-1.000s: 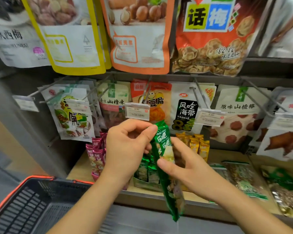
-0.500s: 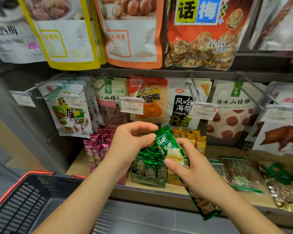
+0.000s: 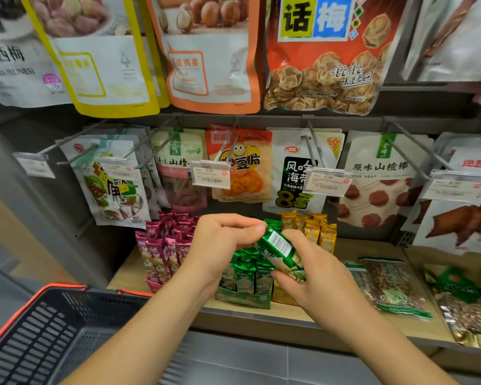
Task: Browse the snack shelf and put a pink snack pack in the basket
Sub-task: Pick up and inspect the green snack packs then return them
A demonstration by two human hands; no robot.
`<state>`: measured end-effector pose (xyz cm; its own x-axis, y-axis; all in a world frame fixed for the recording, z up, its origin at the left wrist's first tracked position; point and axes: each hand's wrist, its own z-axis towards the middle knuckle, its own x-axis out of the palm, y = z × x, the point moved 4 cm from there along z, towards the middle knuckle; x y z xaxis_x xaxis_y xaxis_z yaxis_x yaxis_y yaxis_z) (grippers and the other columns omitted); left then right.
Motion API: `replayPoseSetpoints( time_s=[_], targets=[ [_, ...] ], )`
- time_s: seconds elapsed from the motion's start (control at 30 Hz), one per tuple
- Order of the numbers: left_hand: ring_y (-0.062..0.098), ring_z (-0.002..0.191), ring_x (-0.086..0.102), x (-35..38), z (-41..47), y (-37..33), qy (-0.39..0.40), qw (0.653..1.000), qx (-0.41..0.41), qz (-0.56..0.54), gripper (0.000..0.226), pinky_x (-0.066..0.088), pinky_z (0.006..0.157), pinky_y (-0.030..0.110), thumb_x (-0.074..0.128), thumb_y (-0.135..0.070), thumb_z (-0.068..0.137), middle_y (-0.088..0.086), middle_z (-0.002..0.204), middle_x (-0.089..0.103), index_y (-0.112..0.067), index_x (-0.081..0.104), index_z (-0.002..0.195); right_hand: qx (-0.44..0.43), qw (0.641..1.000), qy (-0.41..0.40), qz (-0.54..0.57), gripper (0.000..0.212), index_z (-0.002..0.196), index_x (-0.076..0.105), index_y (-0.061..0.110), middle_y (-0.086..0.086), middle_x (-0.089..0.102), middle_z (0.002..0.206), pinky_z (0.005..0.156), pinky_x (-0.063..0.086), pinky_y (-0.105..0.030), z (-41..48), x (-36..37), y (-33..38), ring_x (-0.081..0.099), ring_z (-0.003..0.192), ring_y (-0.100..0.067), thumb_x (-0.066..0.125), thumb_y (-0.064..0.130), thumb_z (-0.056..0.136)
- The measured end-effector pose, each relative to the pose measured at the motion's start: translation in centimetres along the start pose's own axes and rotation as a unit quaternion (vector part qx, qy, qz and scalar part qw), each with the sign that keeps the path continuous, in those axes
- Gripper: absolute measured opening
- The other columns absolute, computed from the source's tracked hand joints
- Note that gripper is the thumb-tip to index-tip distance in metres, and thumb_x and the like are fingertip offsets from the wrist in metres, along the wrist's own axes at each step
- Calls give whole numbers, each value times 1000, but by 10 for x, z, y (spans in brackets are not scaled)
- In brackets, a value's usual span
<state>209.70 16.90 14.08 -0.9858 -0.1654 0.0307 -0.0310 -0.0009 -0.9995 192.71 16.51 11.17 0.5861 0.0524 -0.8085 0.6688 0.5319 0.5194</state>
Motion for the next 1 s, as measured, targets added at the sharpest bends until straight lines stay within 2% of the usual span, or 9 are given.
replayPoseSetpoints(
  time_s=[0.17, 0.3, 0.43, 0.5, 0.57, 0.67, 0.8, 0.9, 1.0],
  targets=[
    [16, 77, 71, -6, 3, 2, -38, 997, -5, -65, 14, 54, 76, 30, 72, -4, 76, 8, 79, 75, -15, 79, 73, -13, 1000, 23, -8, 63, 134, 18, 49, 14, 61, 96, 64, 52, -32, -2, 2, 3, 58, 81, -7, 59, 54, 88],
    [17, 80, 69, -9, 6, 6, -63, 997, 14, -43, 20, 56, 82, 37, 71, -1, 79, 2, 77, 74, -18, 78, 74, -5, 998, 57, 31, 56, 135, 16, 53, 19, 59, 89, 58, 45, -24, -2, 4, 1, 56, 76, 1, 48, 62, 90],
    [12, 87, 65, -5, 8, 7, -69, 997, 29, 12, 22, 55, 87, 39, 72, -13, 77, -1, 91, 67, -27, 74, 94, -7, 995, 70, 68, 52, 139, 22, 49, 19, 57, 84, 55, 35, -19, -5, 7, 4, 53, 75, 3, 43, 61, 93],
    [15, 96, 67, -2, 9, 11, -53, 999, 0, 10, 36, 56, 88, 37, 74, -29, 69, 2, 103, 65, -30, 69, 105, -8, 995, 48, 87, 50, 136, 25, 50, 20, 59, 87, 58, 40, -19, -4, 4, 5, 55, 77, 4, 46, 59, 92],
    [17, 95, 70, 4, 9, 15, -15, 999, -34, -6, 42, 58, 82, 33, 79, -28, 72, 5, 105, 68, -26, 64, 112, -7, 994, 25, 102, 48, 132, 28, 53, 22, 61, 93, 63, 47, -22, -2, 0, 5, 58, 81, 3, 52, 57, 90],
    [21, 89, 73, 10, 5, 17, 24, 998, -40, -51, 30, 58, 70, 28, 74, -11, 82, 7, 98, 74, -16, 64, 110, -2, 992, 32, 126, 48, 130, 33, 52, 19, 64, 92, 63, 50, -25, -3, -1, 7, 61, 78, 0, 56, 58, 88],
    [17, 88, 72, 2, 11, 15, -24, 995, -14, -93, 24, 57, 73, 29, 75, -10, 80, 3, 90, 75, -13, 67, 103, 53, 969, 76, 229, 44, 127, 44, 48, 20, 66, 99, 78, 52, -30, -1, -2, 4, 63, 88, 0, 45, 63, 86],
    [11, 84, 69, -9, 16, 15, -55, 991, -22, -121, 26, 54, 81, 34, 71, -11, 83, -1, 87, 73, -7, 66, 107, 83, 957, 143, 237, 31, 114, 63, 29, 12, 68, 90, 78, 52, -33, 0, -3, -1, 64, 83, -4, 44, 46, 97],
    [8, 76, 67, -8, 17, 19, -34, 988, -27, -147, 7, 54, 68, 26, 68, -12, 86, 0, 84, 72, -12, 70, 93, 90, 954, 150, 242, 23, 105, 68, 24, 9, 69, 87, 74, 51, -29, -2, -3, -3, 64, 81, -3, 48, 35, 99]
  ],
)
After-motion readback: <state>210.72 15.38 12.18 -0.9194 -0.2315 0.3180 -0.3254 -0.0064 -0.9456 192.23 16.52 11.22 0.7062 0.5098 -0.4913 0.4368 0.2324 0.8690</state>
